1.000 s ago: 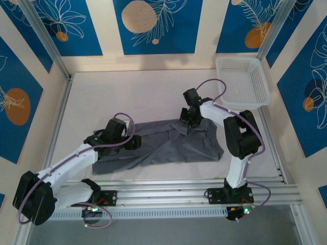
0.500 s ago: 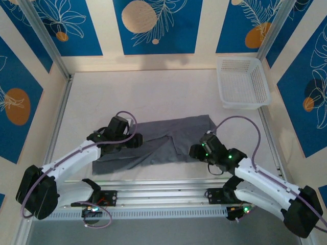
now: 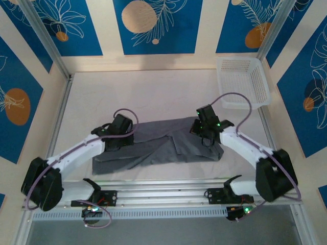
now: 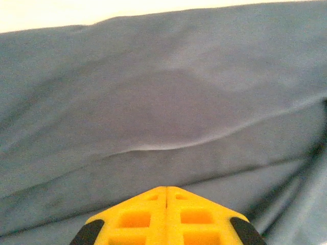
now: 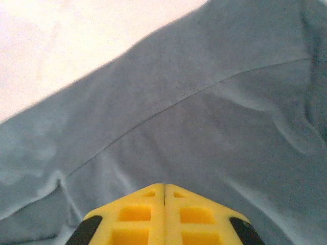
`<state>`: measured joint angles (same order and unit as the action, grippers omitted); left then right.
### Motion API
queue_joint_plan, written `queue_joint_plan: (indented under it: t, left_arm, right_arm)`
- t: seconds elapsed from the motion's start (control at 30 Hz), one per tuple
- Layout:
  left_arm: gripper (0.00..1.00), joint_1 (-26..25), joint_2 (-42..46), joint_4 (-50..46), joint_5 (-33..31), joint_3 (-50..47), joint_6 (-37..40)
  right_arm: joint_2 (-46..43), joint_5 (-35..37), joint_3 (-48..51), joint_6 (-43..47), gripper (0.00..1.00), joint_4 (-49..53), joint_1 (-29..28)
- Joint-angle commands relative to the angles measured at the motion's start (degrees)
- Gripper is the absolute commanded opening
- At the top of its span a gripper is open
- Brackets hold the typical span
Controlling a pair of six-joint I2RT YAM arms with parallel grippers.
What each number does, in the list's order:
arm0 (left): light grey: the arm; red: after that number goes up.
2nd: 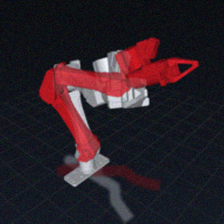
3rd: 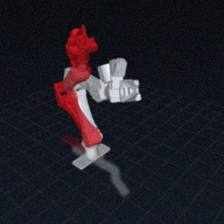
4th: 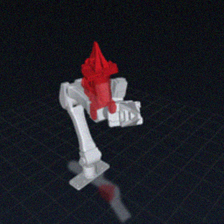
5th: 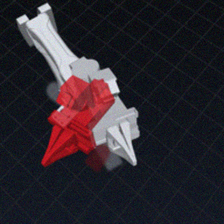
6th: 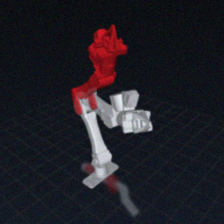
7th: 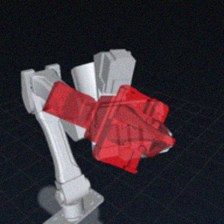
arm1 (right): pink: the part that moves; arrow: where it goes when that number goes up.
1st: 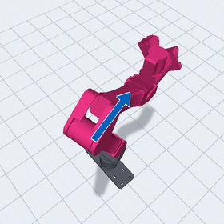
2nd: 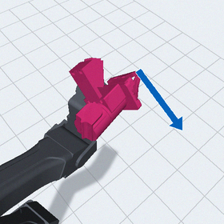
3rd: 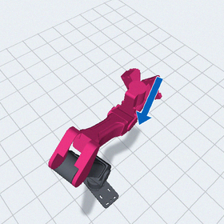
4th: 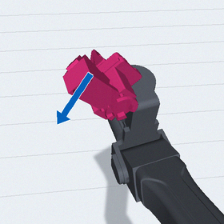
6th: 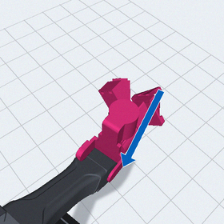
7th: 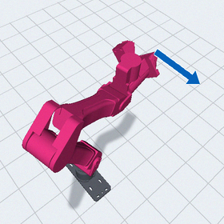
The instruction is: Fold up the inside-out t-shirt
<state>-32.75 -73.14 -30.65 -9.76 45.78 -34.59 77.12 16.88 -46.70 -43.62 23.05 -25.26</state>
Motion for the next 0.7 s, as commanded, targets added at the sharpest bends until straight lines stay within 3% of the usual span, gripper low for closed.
queue_joint_plan:
  t: [0.0,0.13,0.37,0.5,0.67]
  left_arm:
    - [0.00,2.22,-5.68,-5.29,-7.44,4.62,-2.88]
    - [0.00,6.68,-13.55,-2.49,-6.53,7.48,-3.25]
    - [0.00,11.55,-26.17,1.60,-2.65,12.88,-1.98]
    - [0.00,13.43,-35.51,2.32,-1.85,20.61,-0.89]
    - [0.00,15.52,-49.43,0.34,4.12,35.53,0.28]
  right_arm:
    - [7.27,-1.85,-4.14,2.88,0.00,0.94,1.60]
    - [15.17,-2.01,-9.08,5.84,0.00,6.11,3.38]
    - [20.29,-5.62,-9.55,5.64,0.00,6.63,7.64]
    - [22.58,-8.91,-9.73,5.00,0.00,7.27,7.96]
    - [21.95,-14.06,-9.88,3.80,0.00,10.23,6.14]
